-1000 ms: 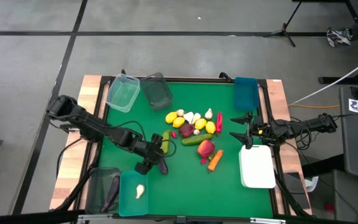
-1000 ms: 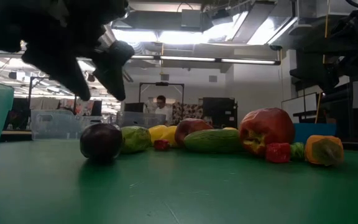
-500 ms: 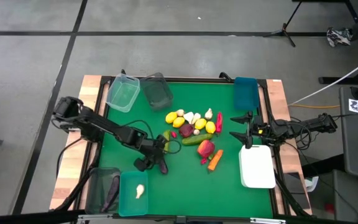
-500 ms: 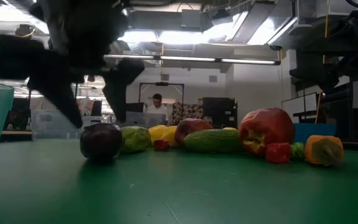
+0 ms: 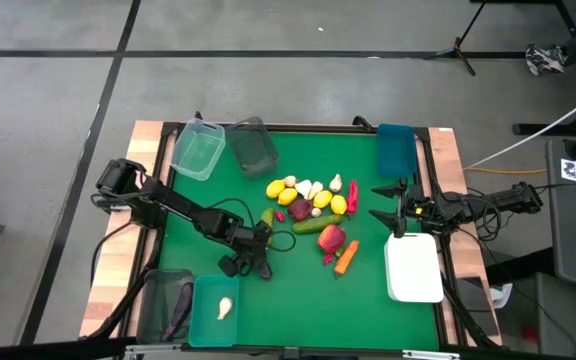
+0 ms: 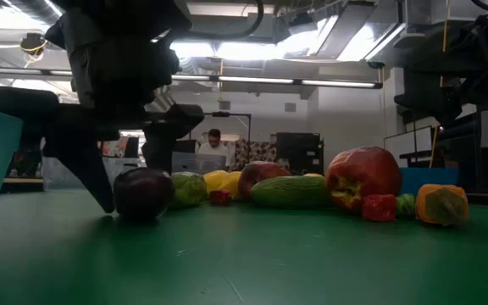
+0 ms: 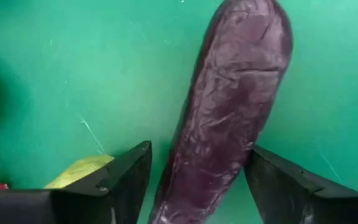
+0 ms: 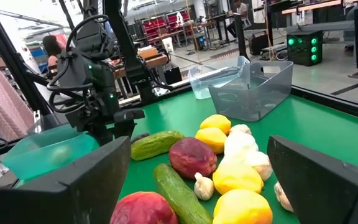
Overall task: Sort produce into baskets
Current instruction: Put the eggplant into the bottom black bin, then put the cucumber into the top black bin
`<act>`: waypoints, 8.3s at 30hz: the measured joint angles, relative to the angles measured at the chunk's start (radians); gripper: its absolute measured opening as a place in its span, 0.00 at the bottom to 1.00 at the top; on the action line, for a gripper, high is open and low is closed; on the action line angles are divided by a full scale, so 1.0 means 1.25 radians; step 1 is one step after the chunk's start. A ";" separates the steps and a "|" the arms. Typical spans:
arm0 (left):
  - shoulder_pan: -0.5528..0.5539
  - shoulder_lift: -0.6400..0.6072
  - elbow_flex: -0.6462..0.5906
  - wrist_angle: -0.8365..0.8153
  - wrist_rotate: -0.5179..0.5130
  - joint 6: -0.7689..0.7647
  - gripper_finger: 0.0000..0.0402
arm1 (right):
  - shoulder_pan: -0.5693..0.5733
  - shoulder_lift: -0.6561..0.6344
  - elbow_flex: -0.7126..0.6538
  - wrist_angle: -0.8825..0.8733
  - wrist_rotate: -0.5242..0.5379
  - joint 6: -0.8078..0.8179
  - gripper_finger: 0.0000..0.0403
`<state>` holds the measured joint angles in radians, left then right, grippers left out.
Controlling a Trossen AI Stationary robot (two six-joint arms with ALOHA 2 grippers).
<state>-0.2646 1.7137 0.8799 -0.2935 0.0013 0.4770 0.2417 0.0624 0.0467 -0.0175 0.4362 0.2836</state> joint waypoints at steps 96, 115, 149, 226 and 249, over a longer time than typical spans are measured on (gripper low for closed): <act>-0.603 0.029 0.323 -0.722 0.196 -2.297 0.39 | 0.000 0.000 0.001 -0.011 -0.002 -0.025 0.93; -0.624 0.029 0.322 -0.736 0.111 -2.226 0.68 | 0.000 0.000 0.001 -0.012 -0.002 -0.025 0.93; 0.061 -0.050 0.400 -0.429 -0.132 -0.282 0.71 | 0.000 0.000 0.001 -0.008 -0.002 -0.021 0.93; 0.227 -0.102 0.120 -0.108 -0.223 -0.428 0.40 | 0.000 0.000 0.001 -0.005 0.016 -0.021 0.93; 0.645 -0.204 0.120 -0.070 -0.296 -0.487 0.40 | 0.000 0.000 0.001 -0.006 0.016 -0.022 0.93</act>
<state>0.5420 1.4586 1.0298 -0.3810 -0.3682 -0.1323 0.2414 0.0627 0.0475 -0.0250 0.4564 0.2565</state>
